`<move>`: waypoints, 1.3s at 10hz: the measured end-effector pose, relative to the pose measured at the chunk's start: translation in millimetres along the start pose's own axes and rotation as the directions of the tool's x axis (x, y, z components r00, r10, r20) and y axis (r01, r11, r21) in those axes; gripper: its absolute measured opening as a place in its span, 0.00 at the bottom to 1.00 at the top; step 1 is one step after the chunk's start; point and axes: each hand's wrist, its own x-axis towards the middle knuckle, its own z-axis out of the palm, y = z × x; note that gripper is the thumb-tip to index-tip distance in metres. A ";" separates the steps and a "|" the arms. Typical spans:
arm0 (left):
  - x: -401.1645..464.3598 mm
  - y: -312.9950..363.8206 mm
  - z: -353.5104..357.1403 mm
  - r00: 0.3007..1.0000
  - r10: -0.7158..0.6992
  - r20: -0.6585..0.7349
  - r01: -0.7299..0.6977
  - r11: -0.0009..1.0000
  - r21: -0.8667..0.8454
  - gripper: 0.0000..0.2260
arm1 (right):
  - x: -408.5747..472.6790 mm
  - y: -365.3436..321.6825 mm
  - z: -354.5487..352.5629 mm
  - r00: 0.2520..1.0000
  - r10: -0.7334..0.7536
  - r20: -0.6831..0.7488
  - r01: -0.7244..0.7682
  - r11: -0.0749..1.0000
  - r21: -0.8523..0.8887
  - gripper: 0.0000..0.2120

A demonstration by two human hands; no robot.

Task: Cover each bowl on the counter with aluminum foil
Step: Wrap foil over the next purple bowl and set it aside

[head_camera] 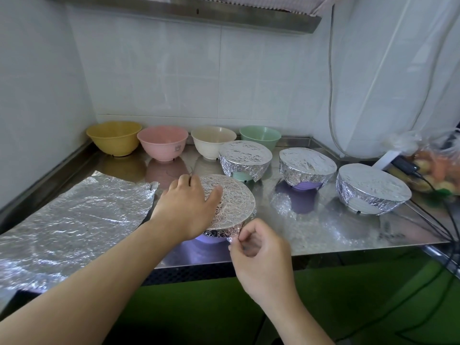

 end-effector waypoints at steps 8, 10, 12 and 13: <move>6.3 -5.1 8.0 1.000 -0.003 -0.004 0.003 1.000 -0.001 0.41 | 4.7 -6.7 -8.1 0.971 0.213 0.109 -0.234 0.940 0.247 0.05; 7.1 -5.9 11.6 0.999 0.025 -0.041 -0.025 1.000 -0.001 0.39 | 10.2 -3.4 -6.0 0.956 0.239 0.173 -0.285 0.901 0.327 0.07; 7.8 -5.0 11.6 0.998 0.030 -0.053 -0.029 0.999 0.016 0.39 | 15.0 -5.8 -7.3 0.933 0.304 0.194 -0.353 0.876 0.328 0.04; 6.8 -0.2 9.0 0.999 0.007 -0.036 -0.007 1.000 0.015 0.40 | 18.7 -8.4 -9.0 0.922 0.347 0.172 -0.382 0.886 0.263 0.05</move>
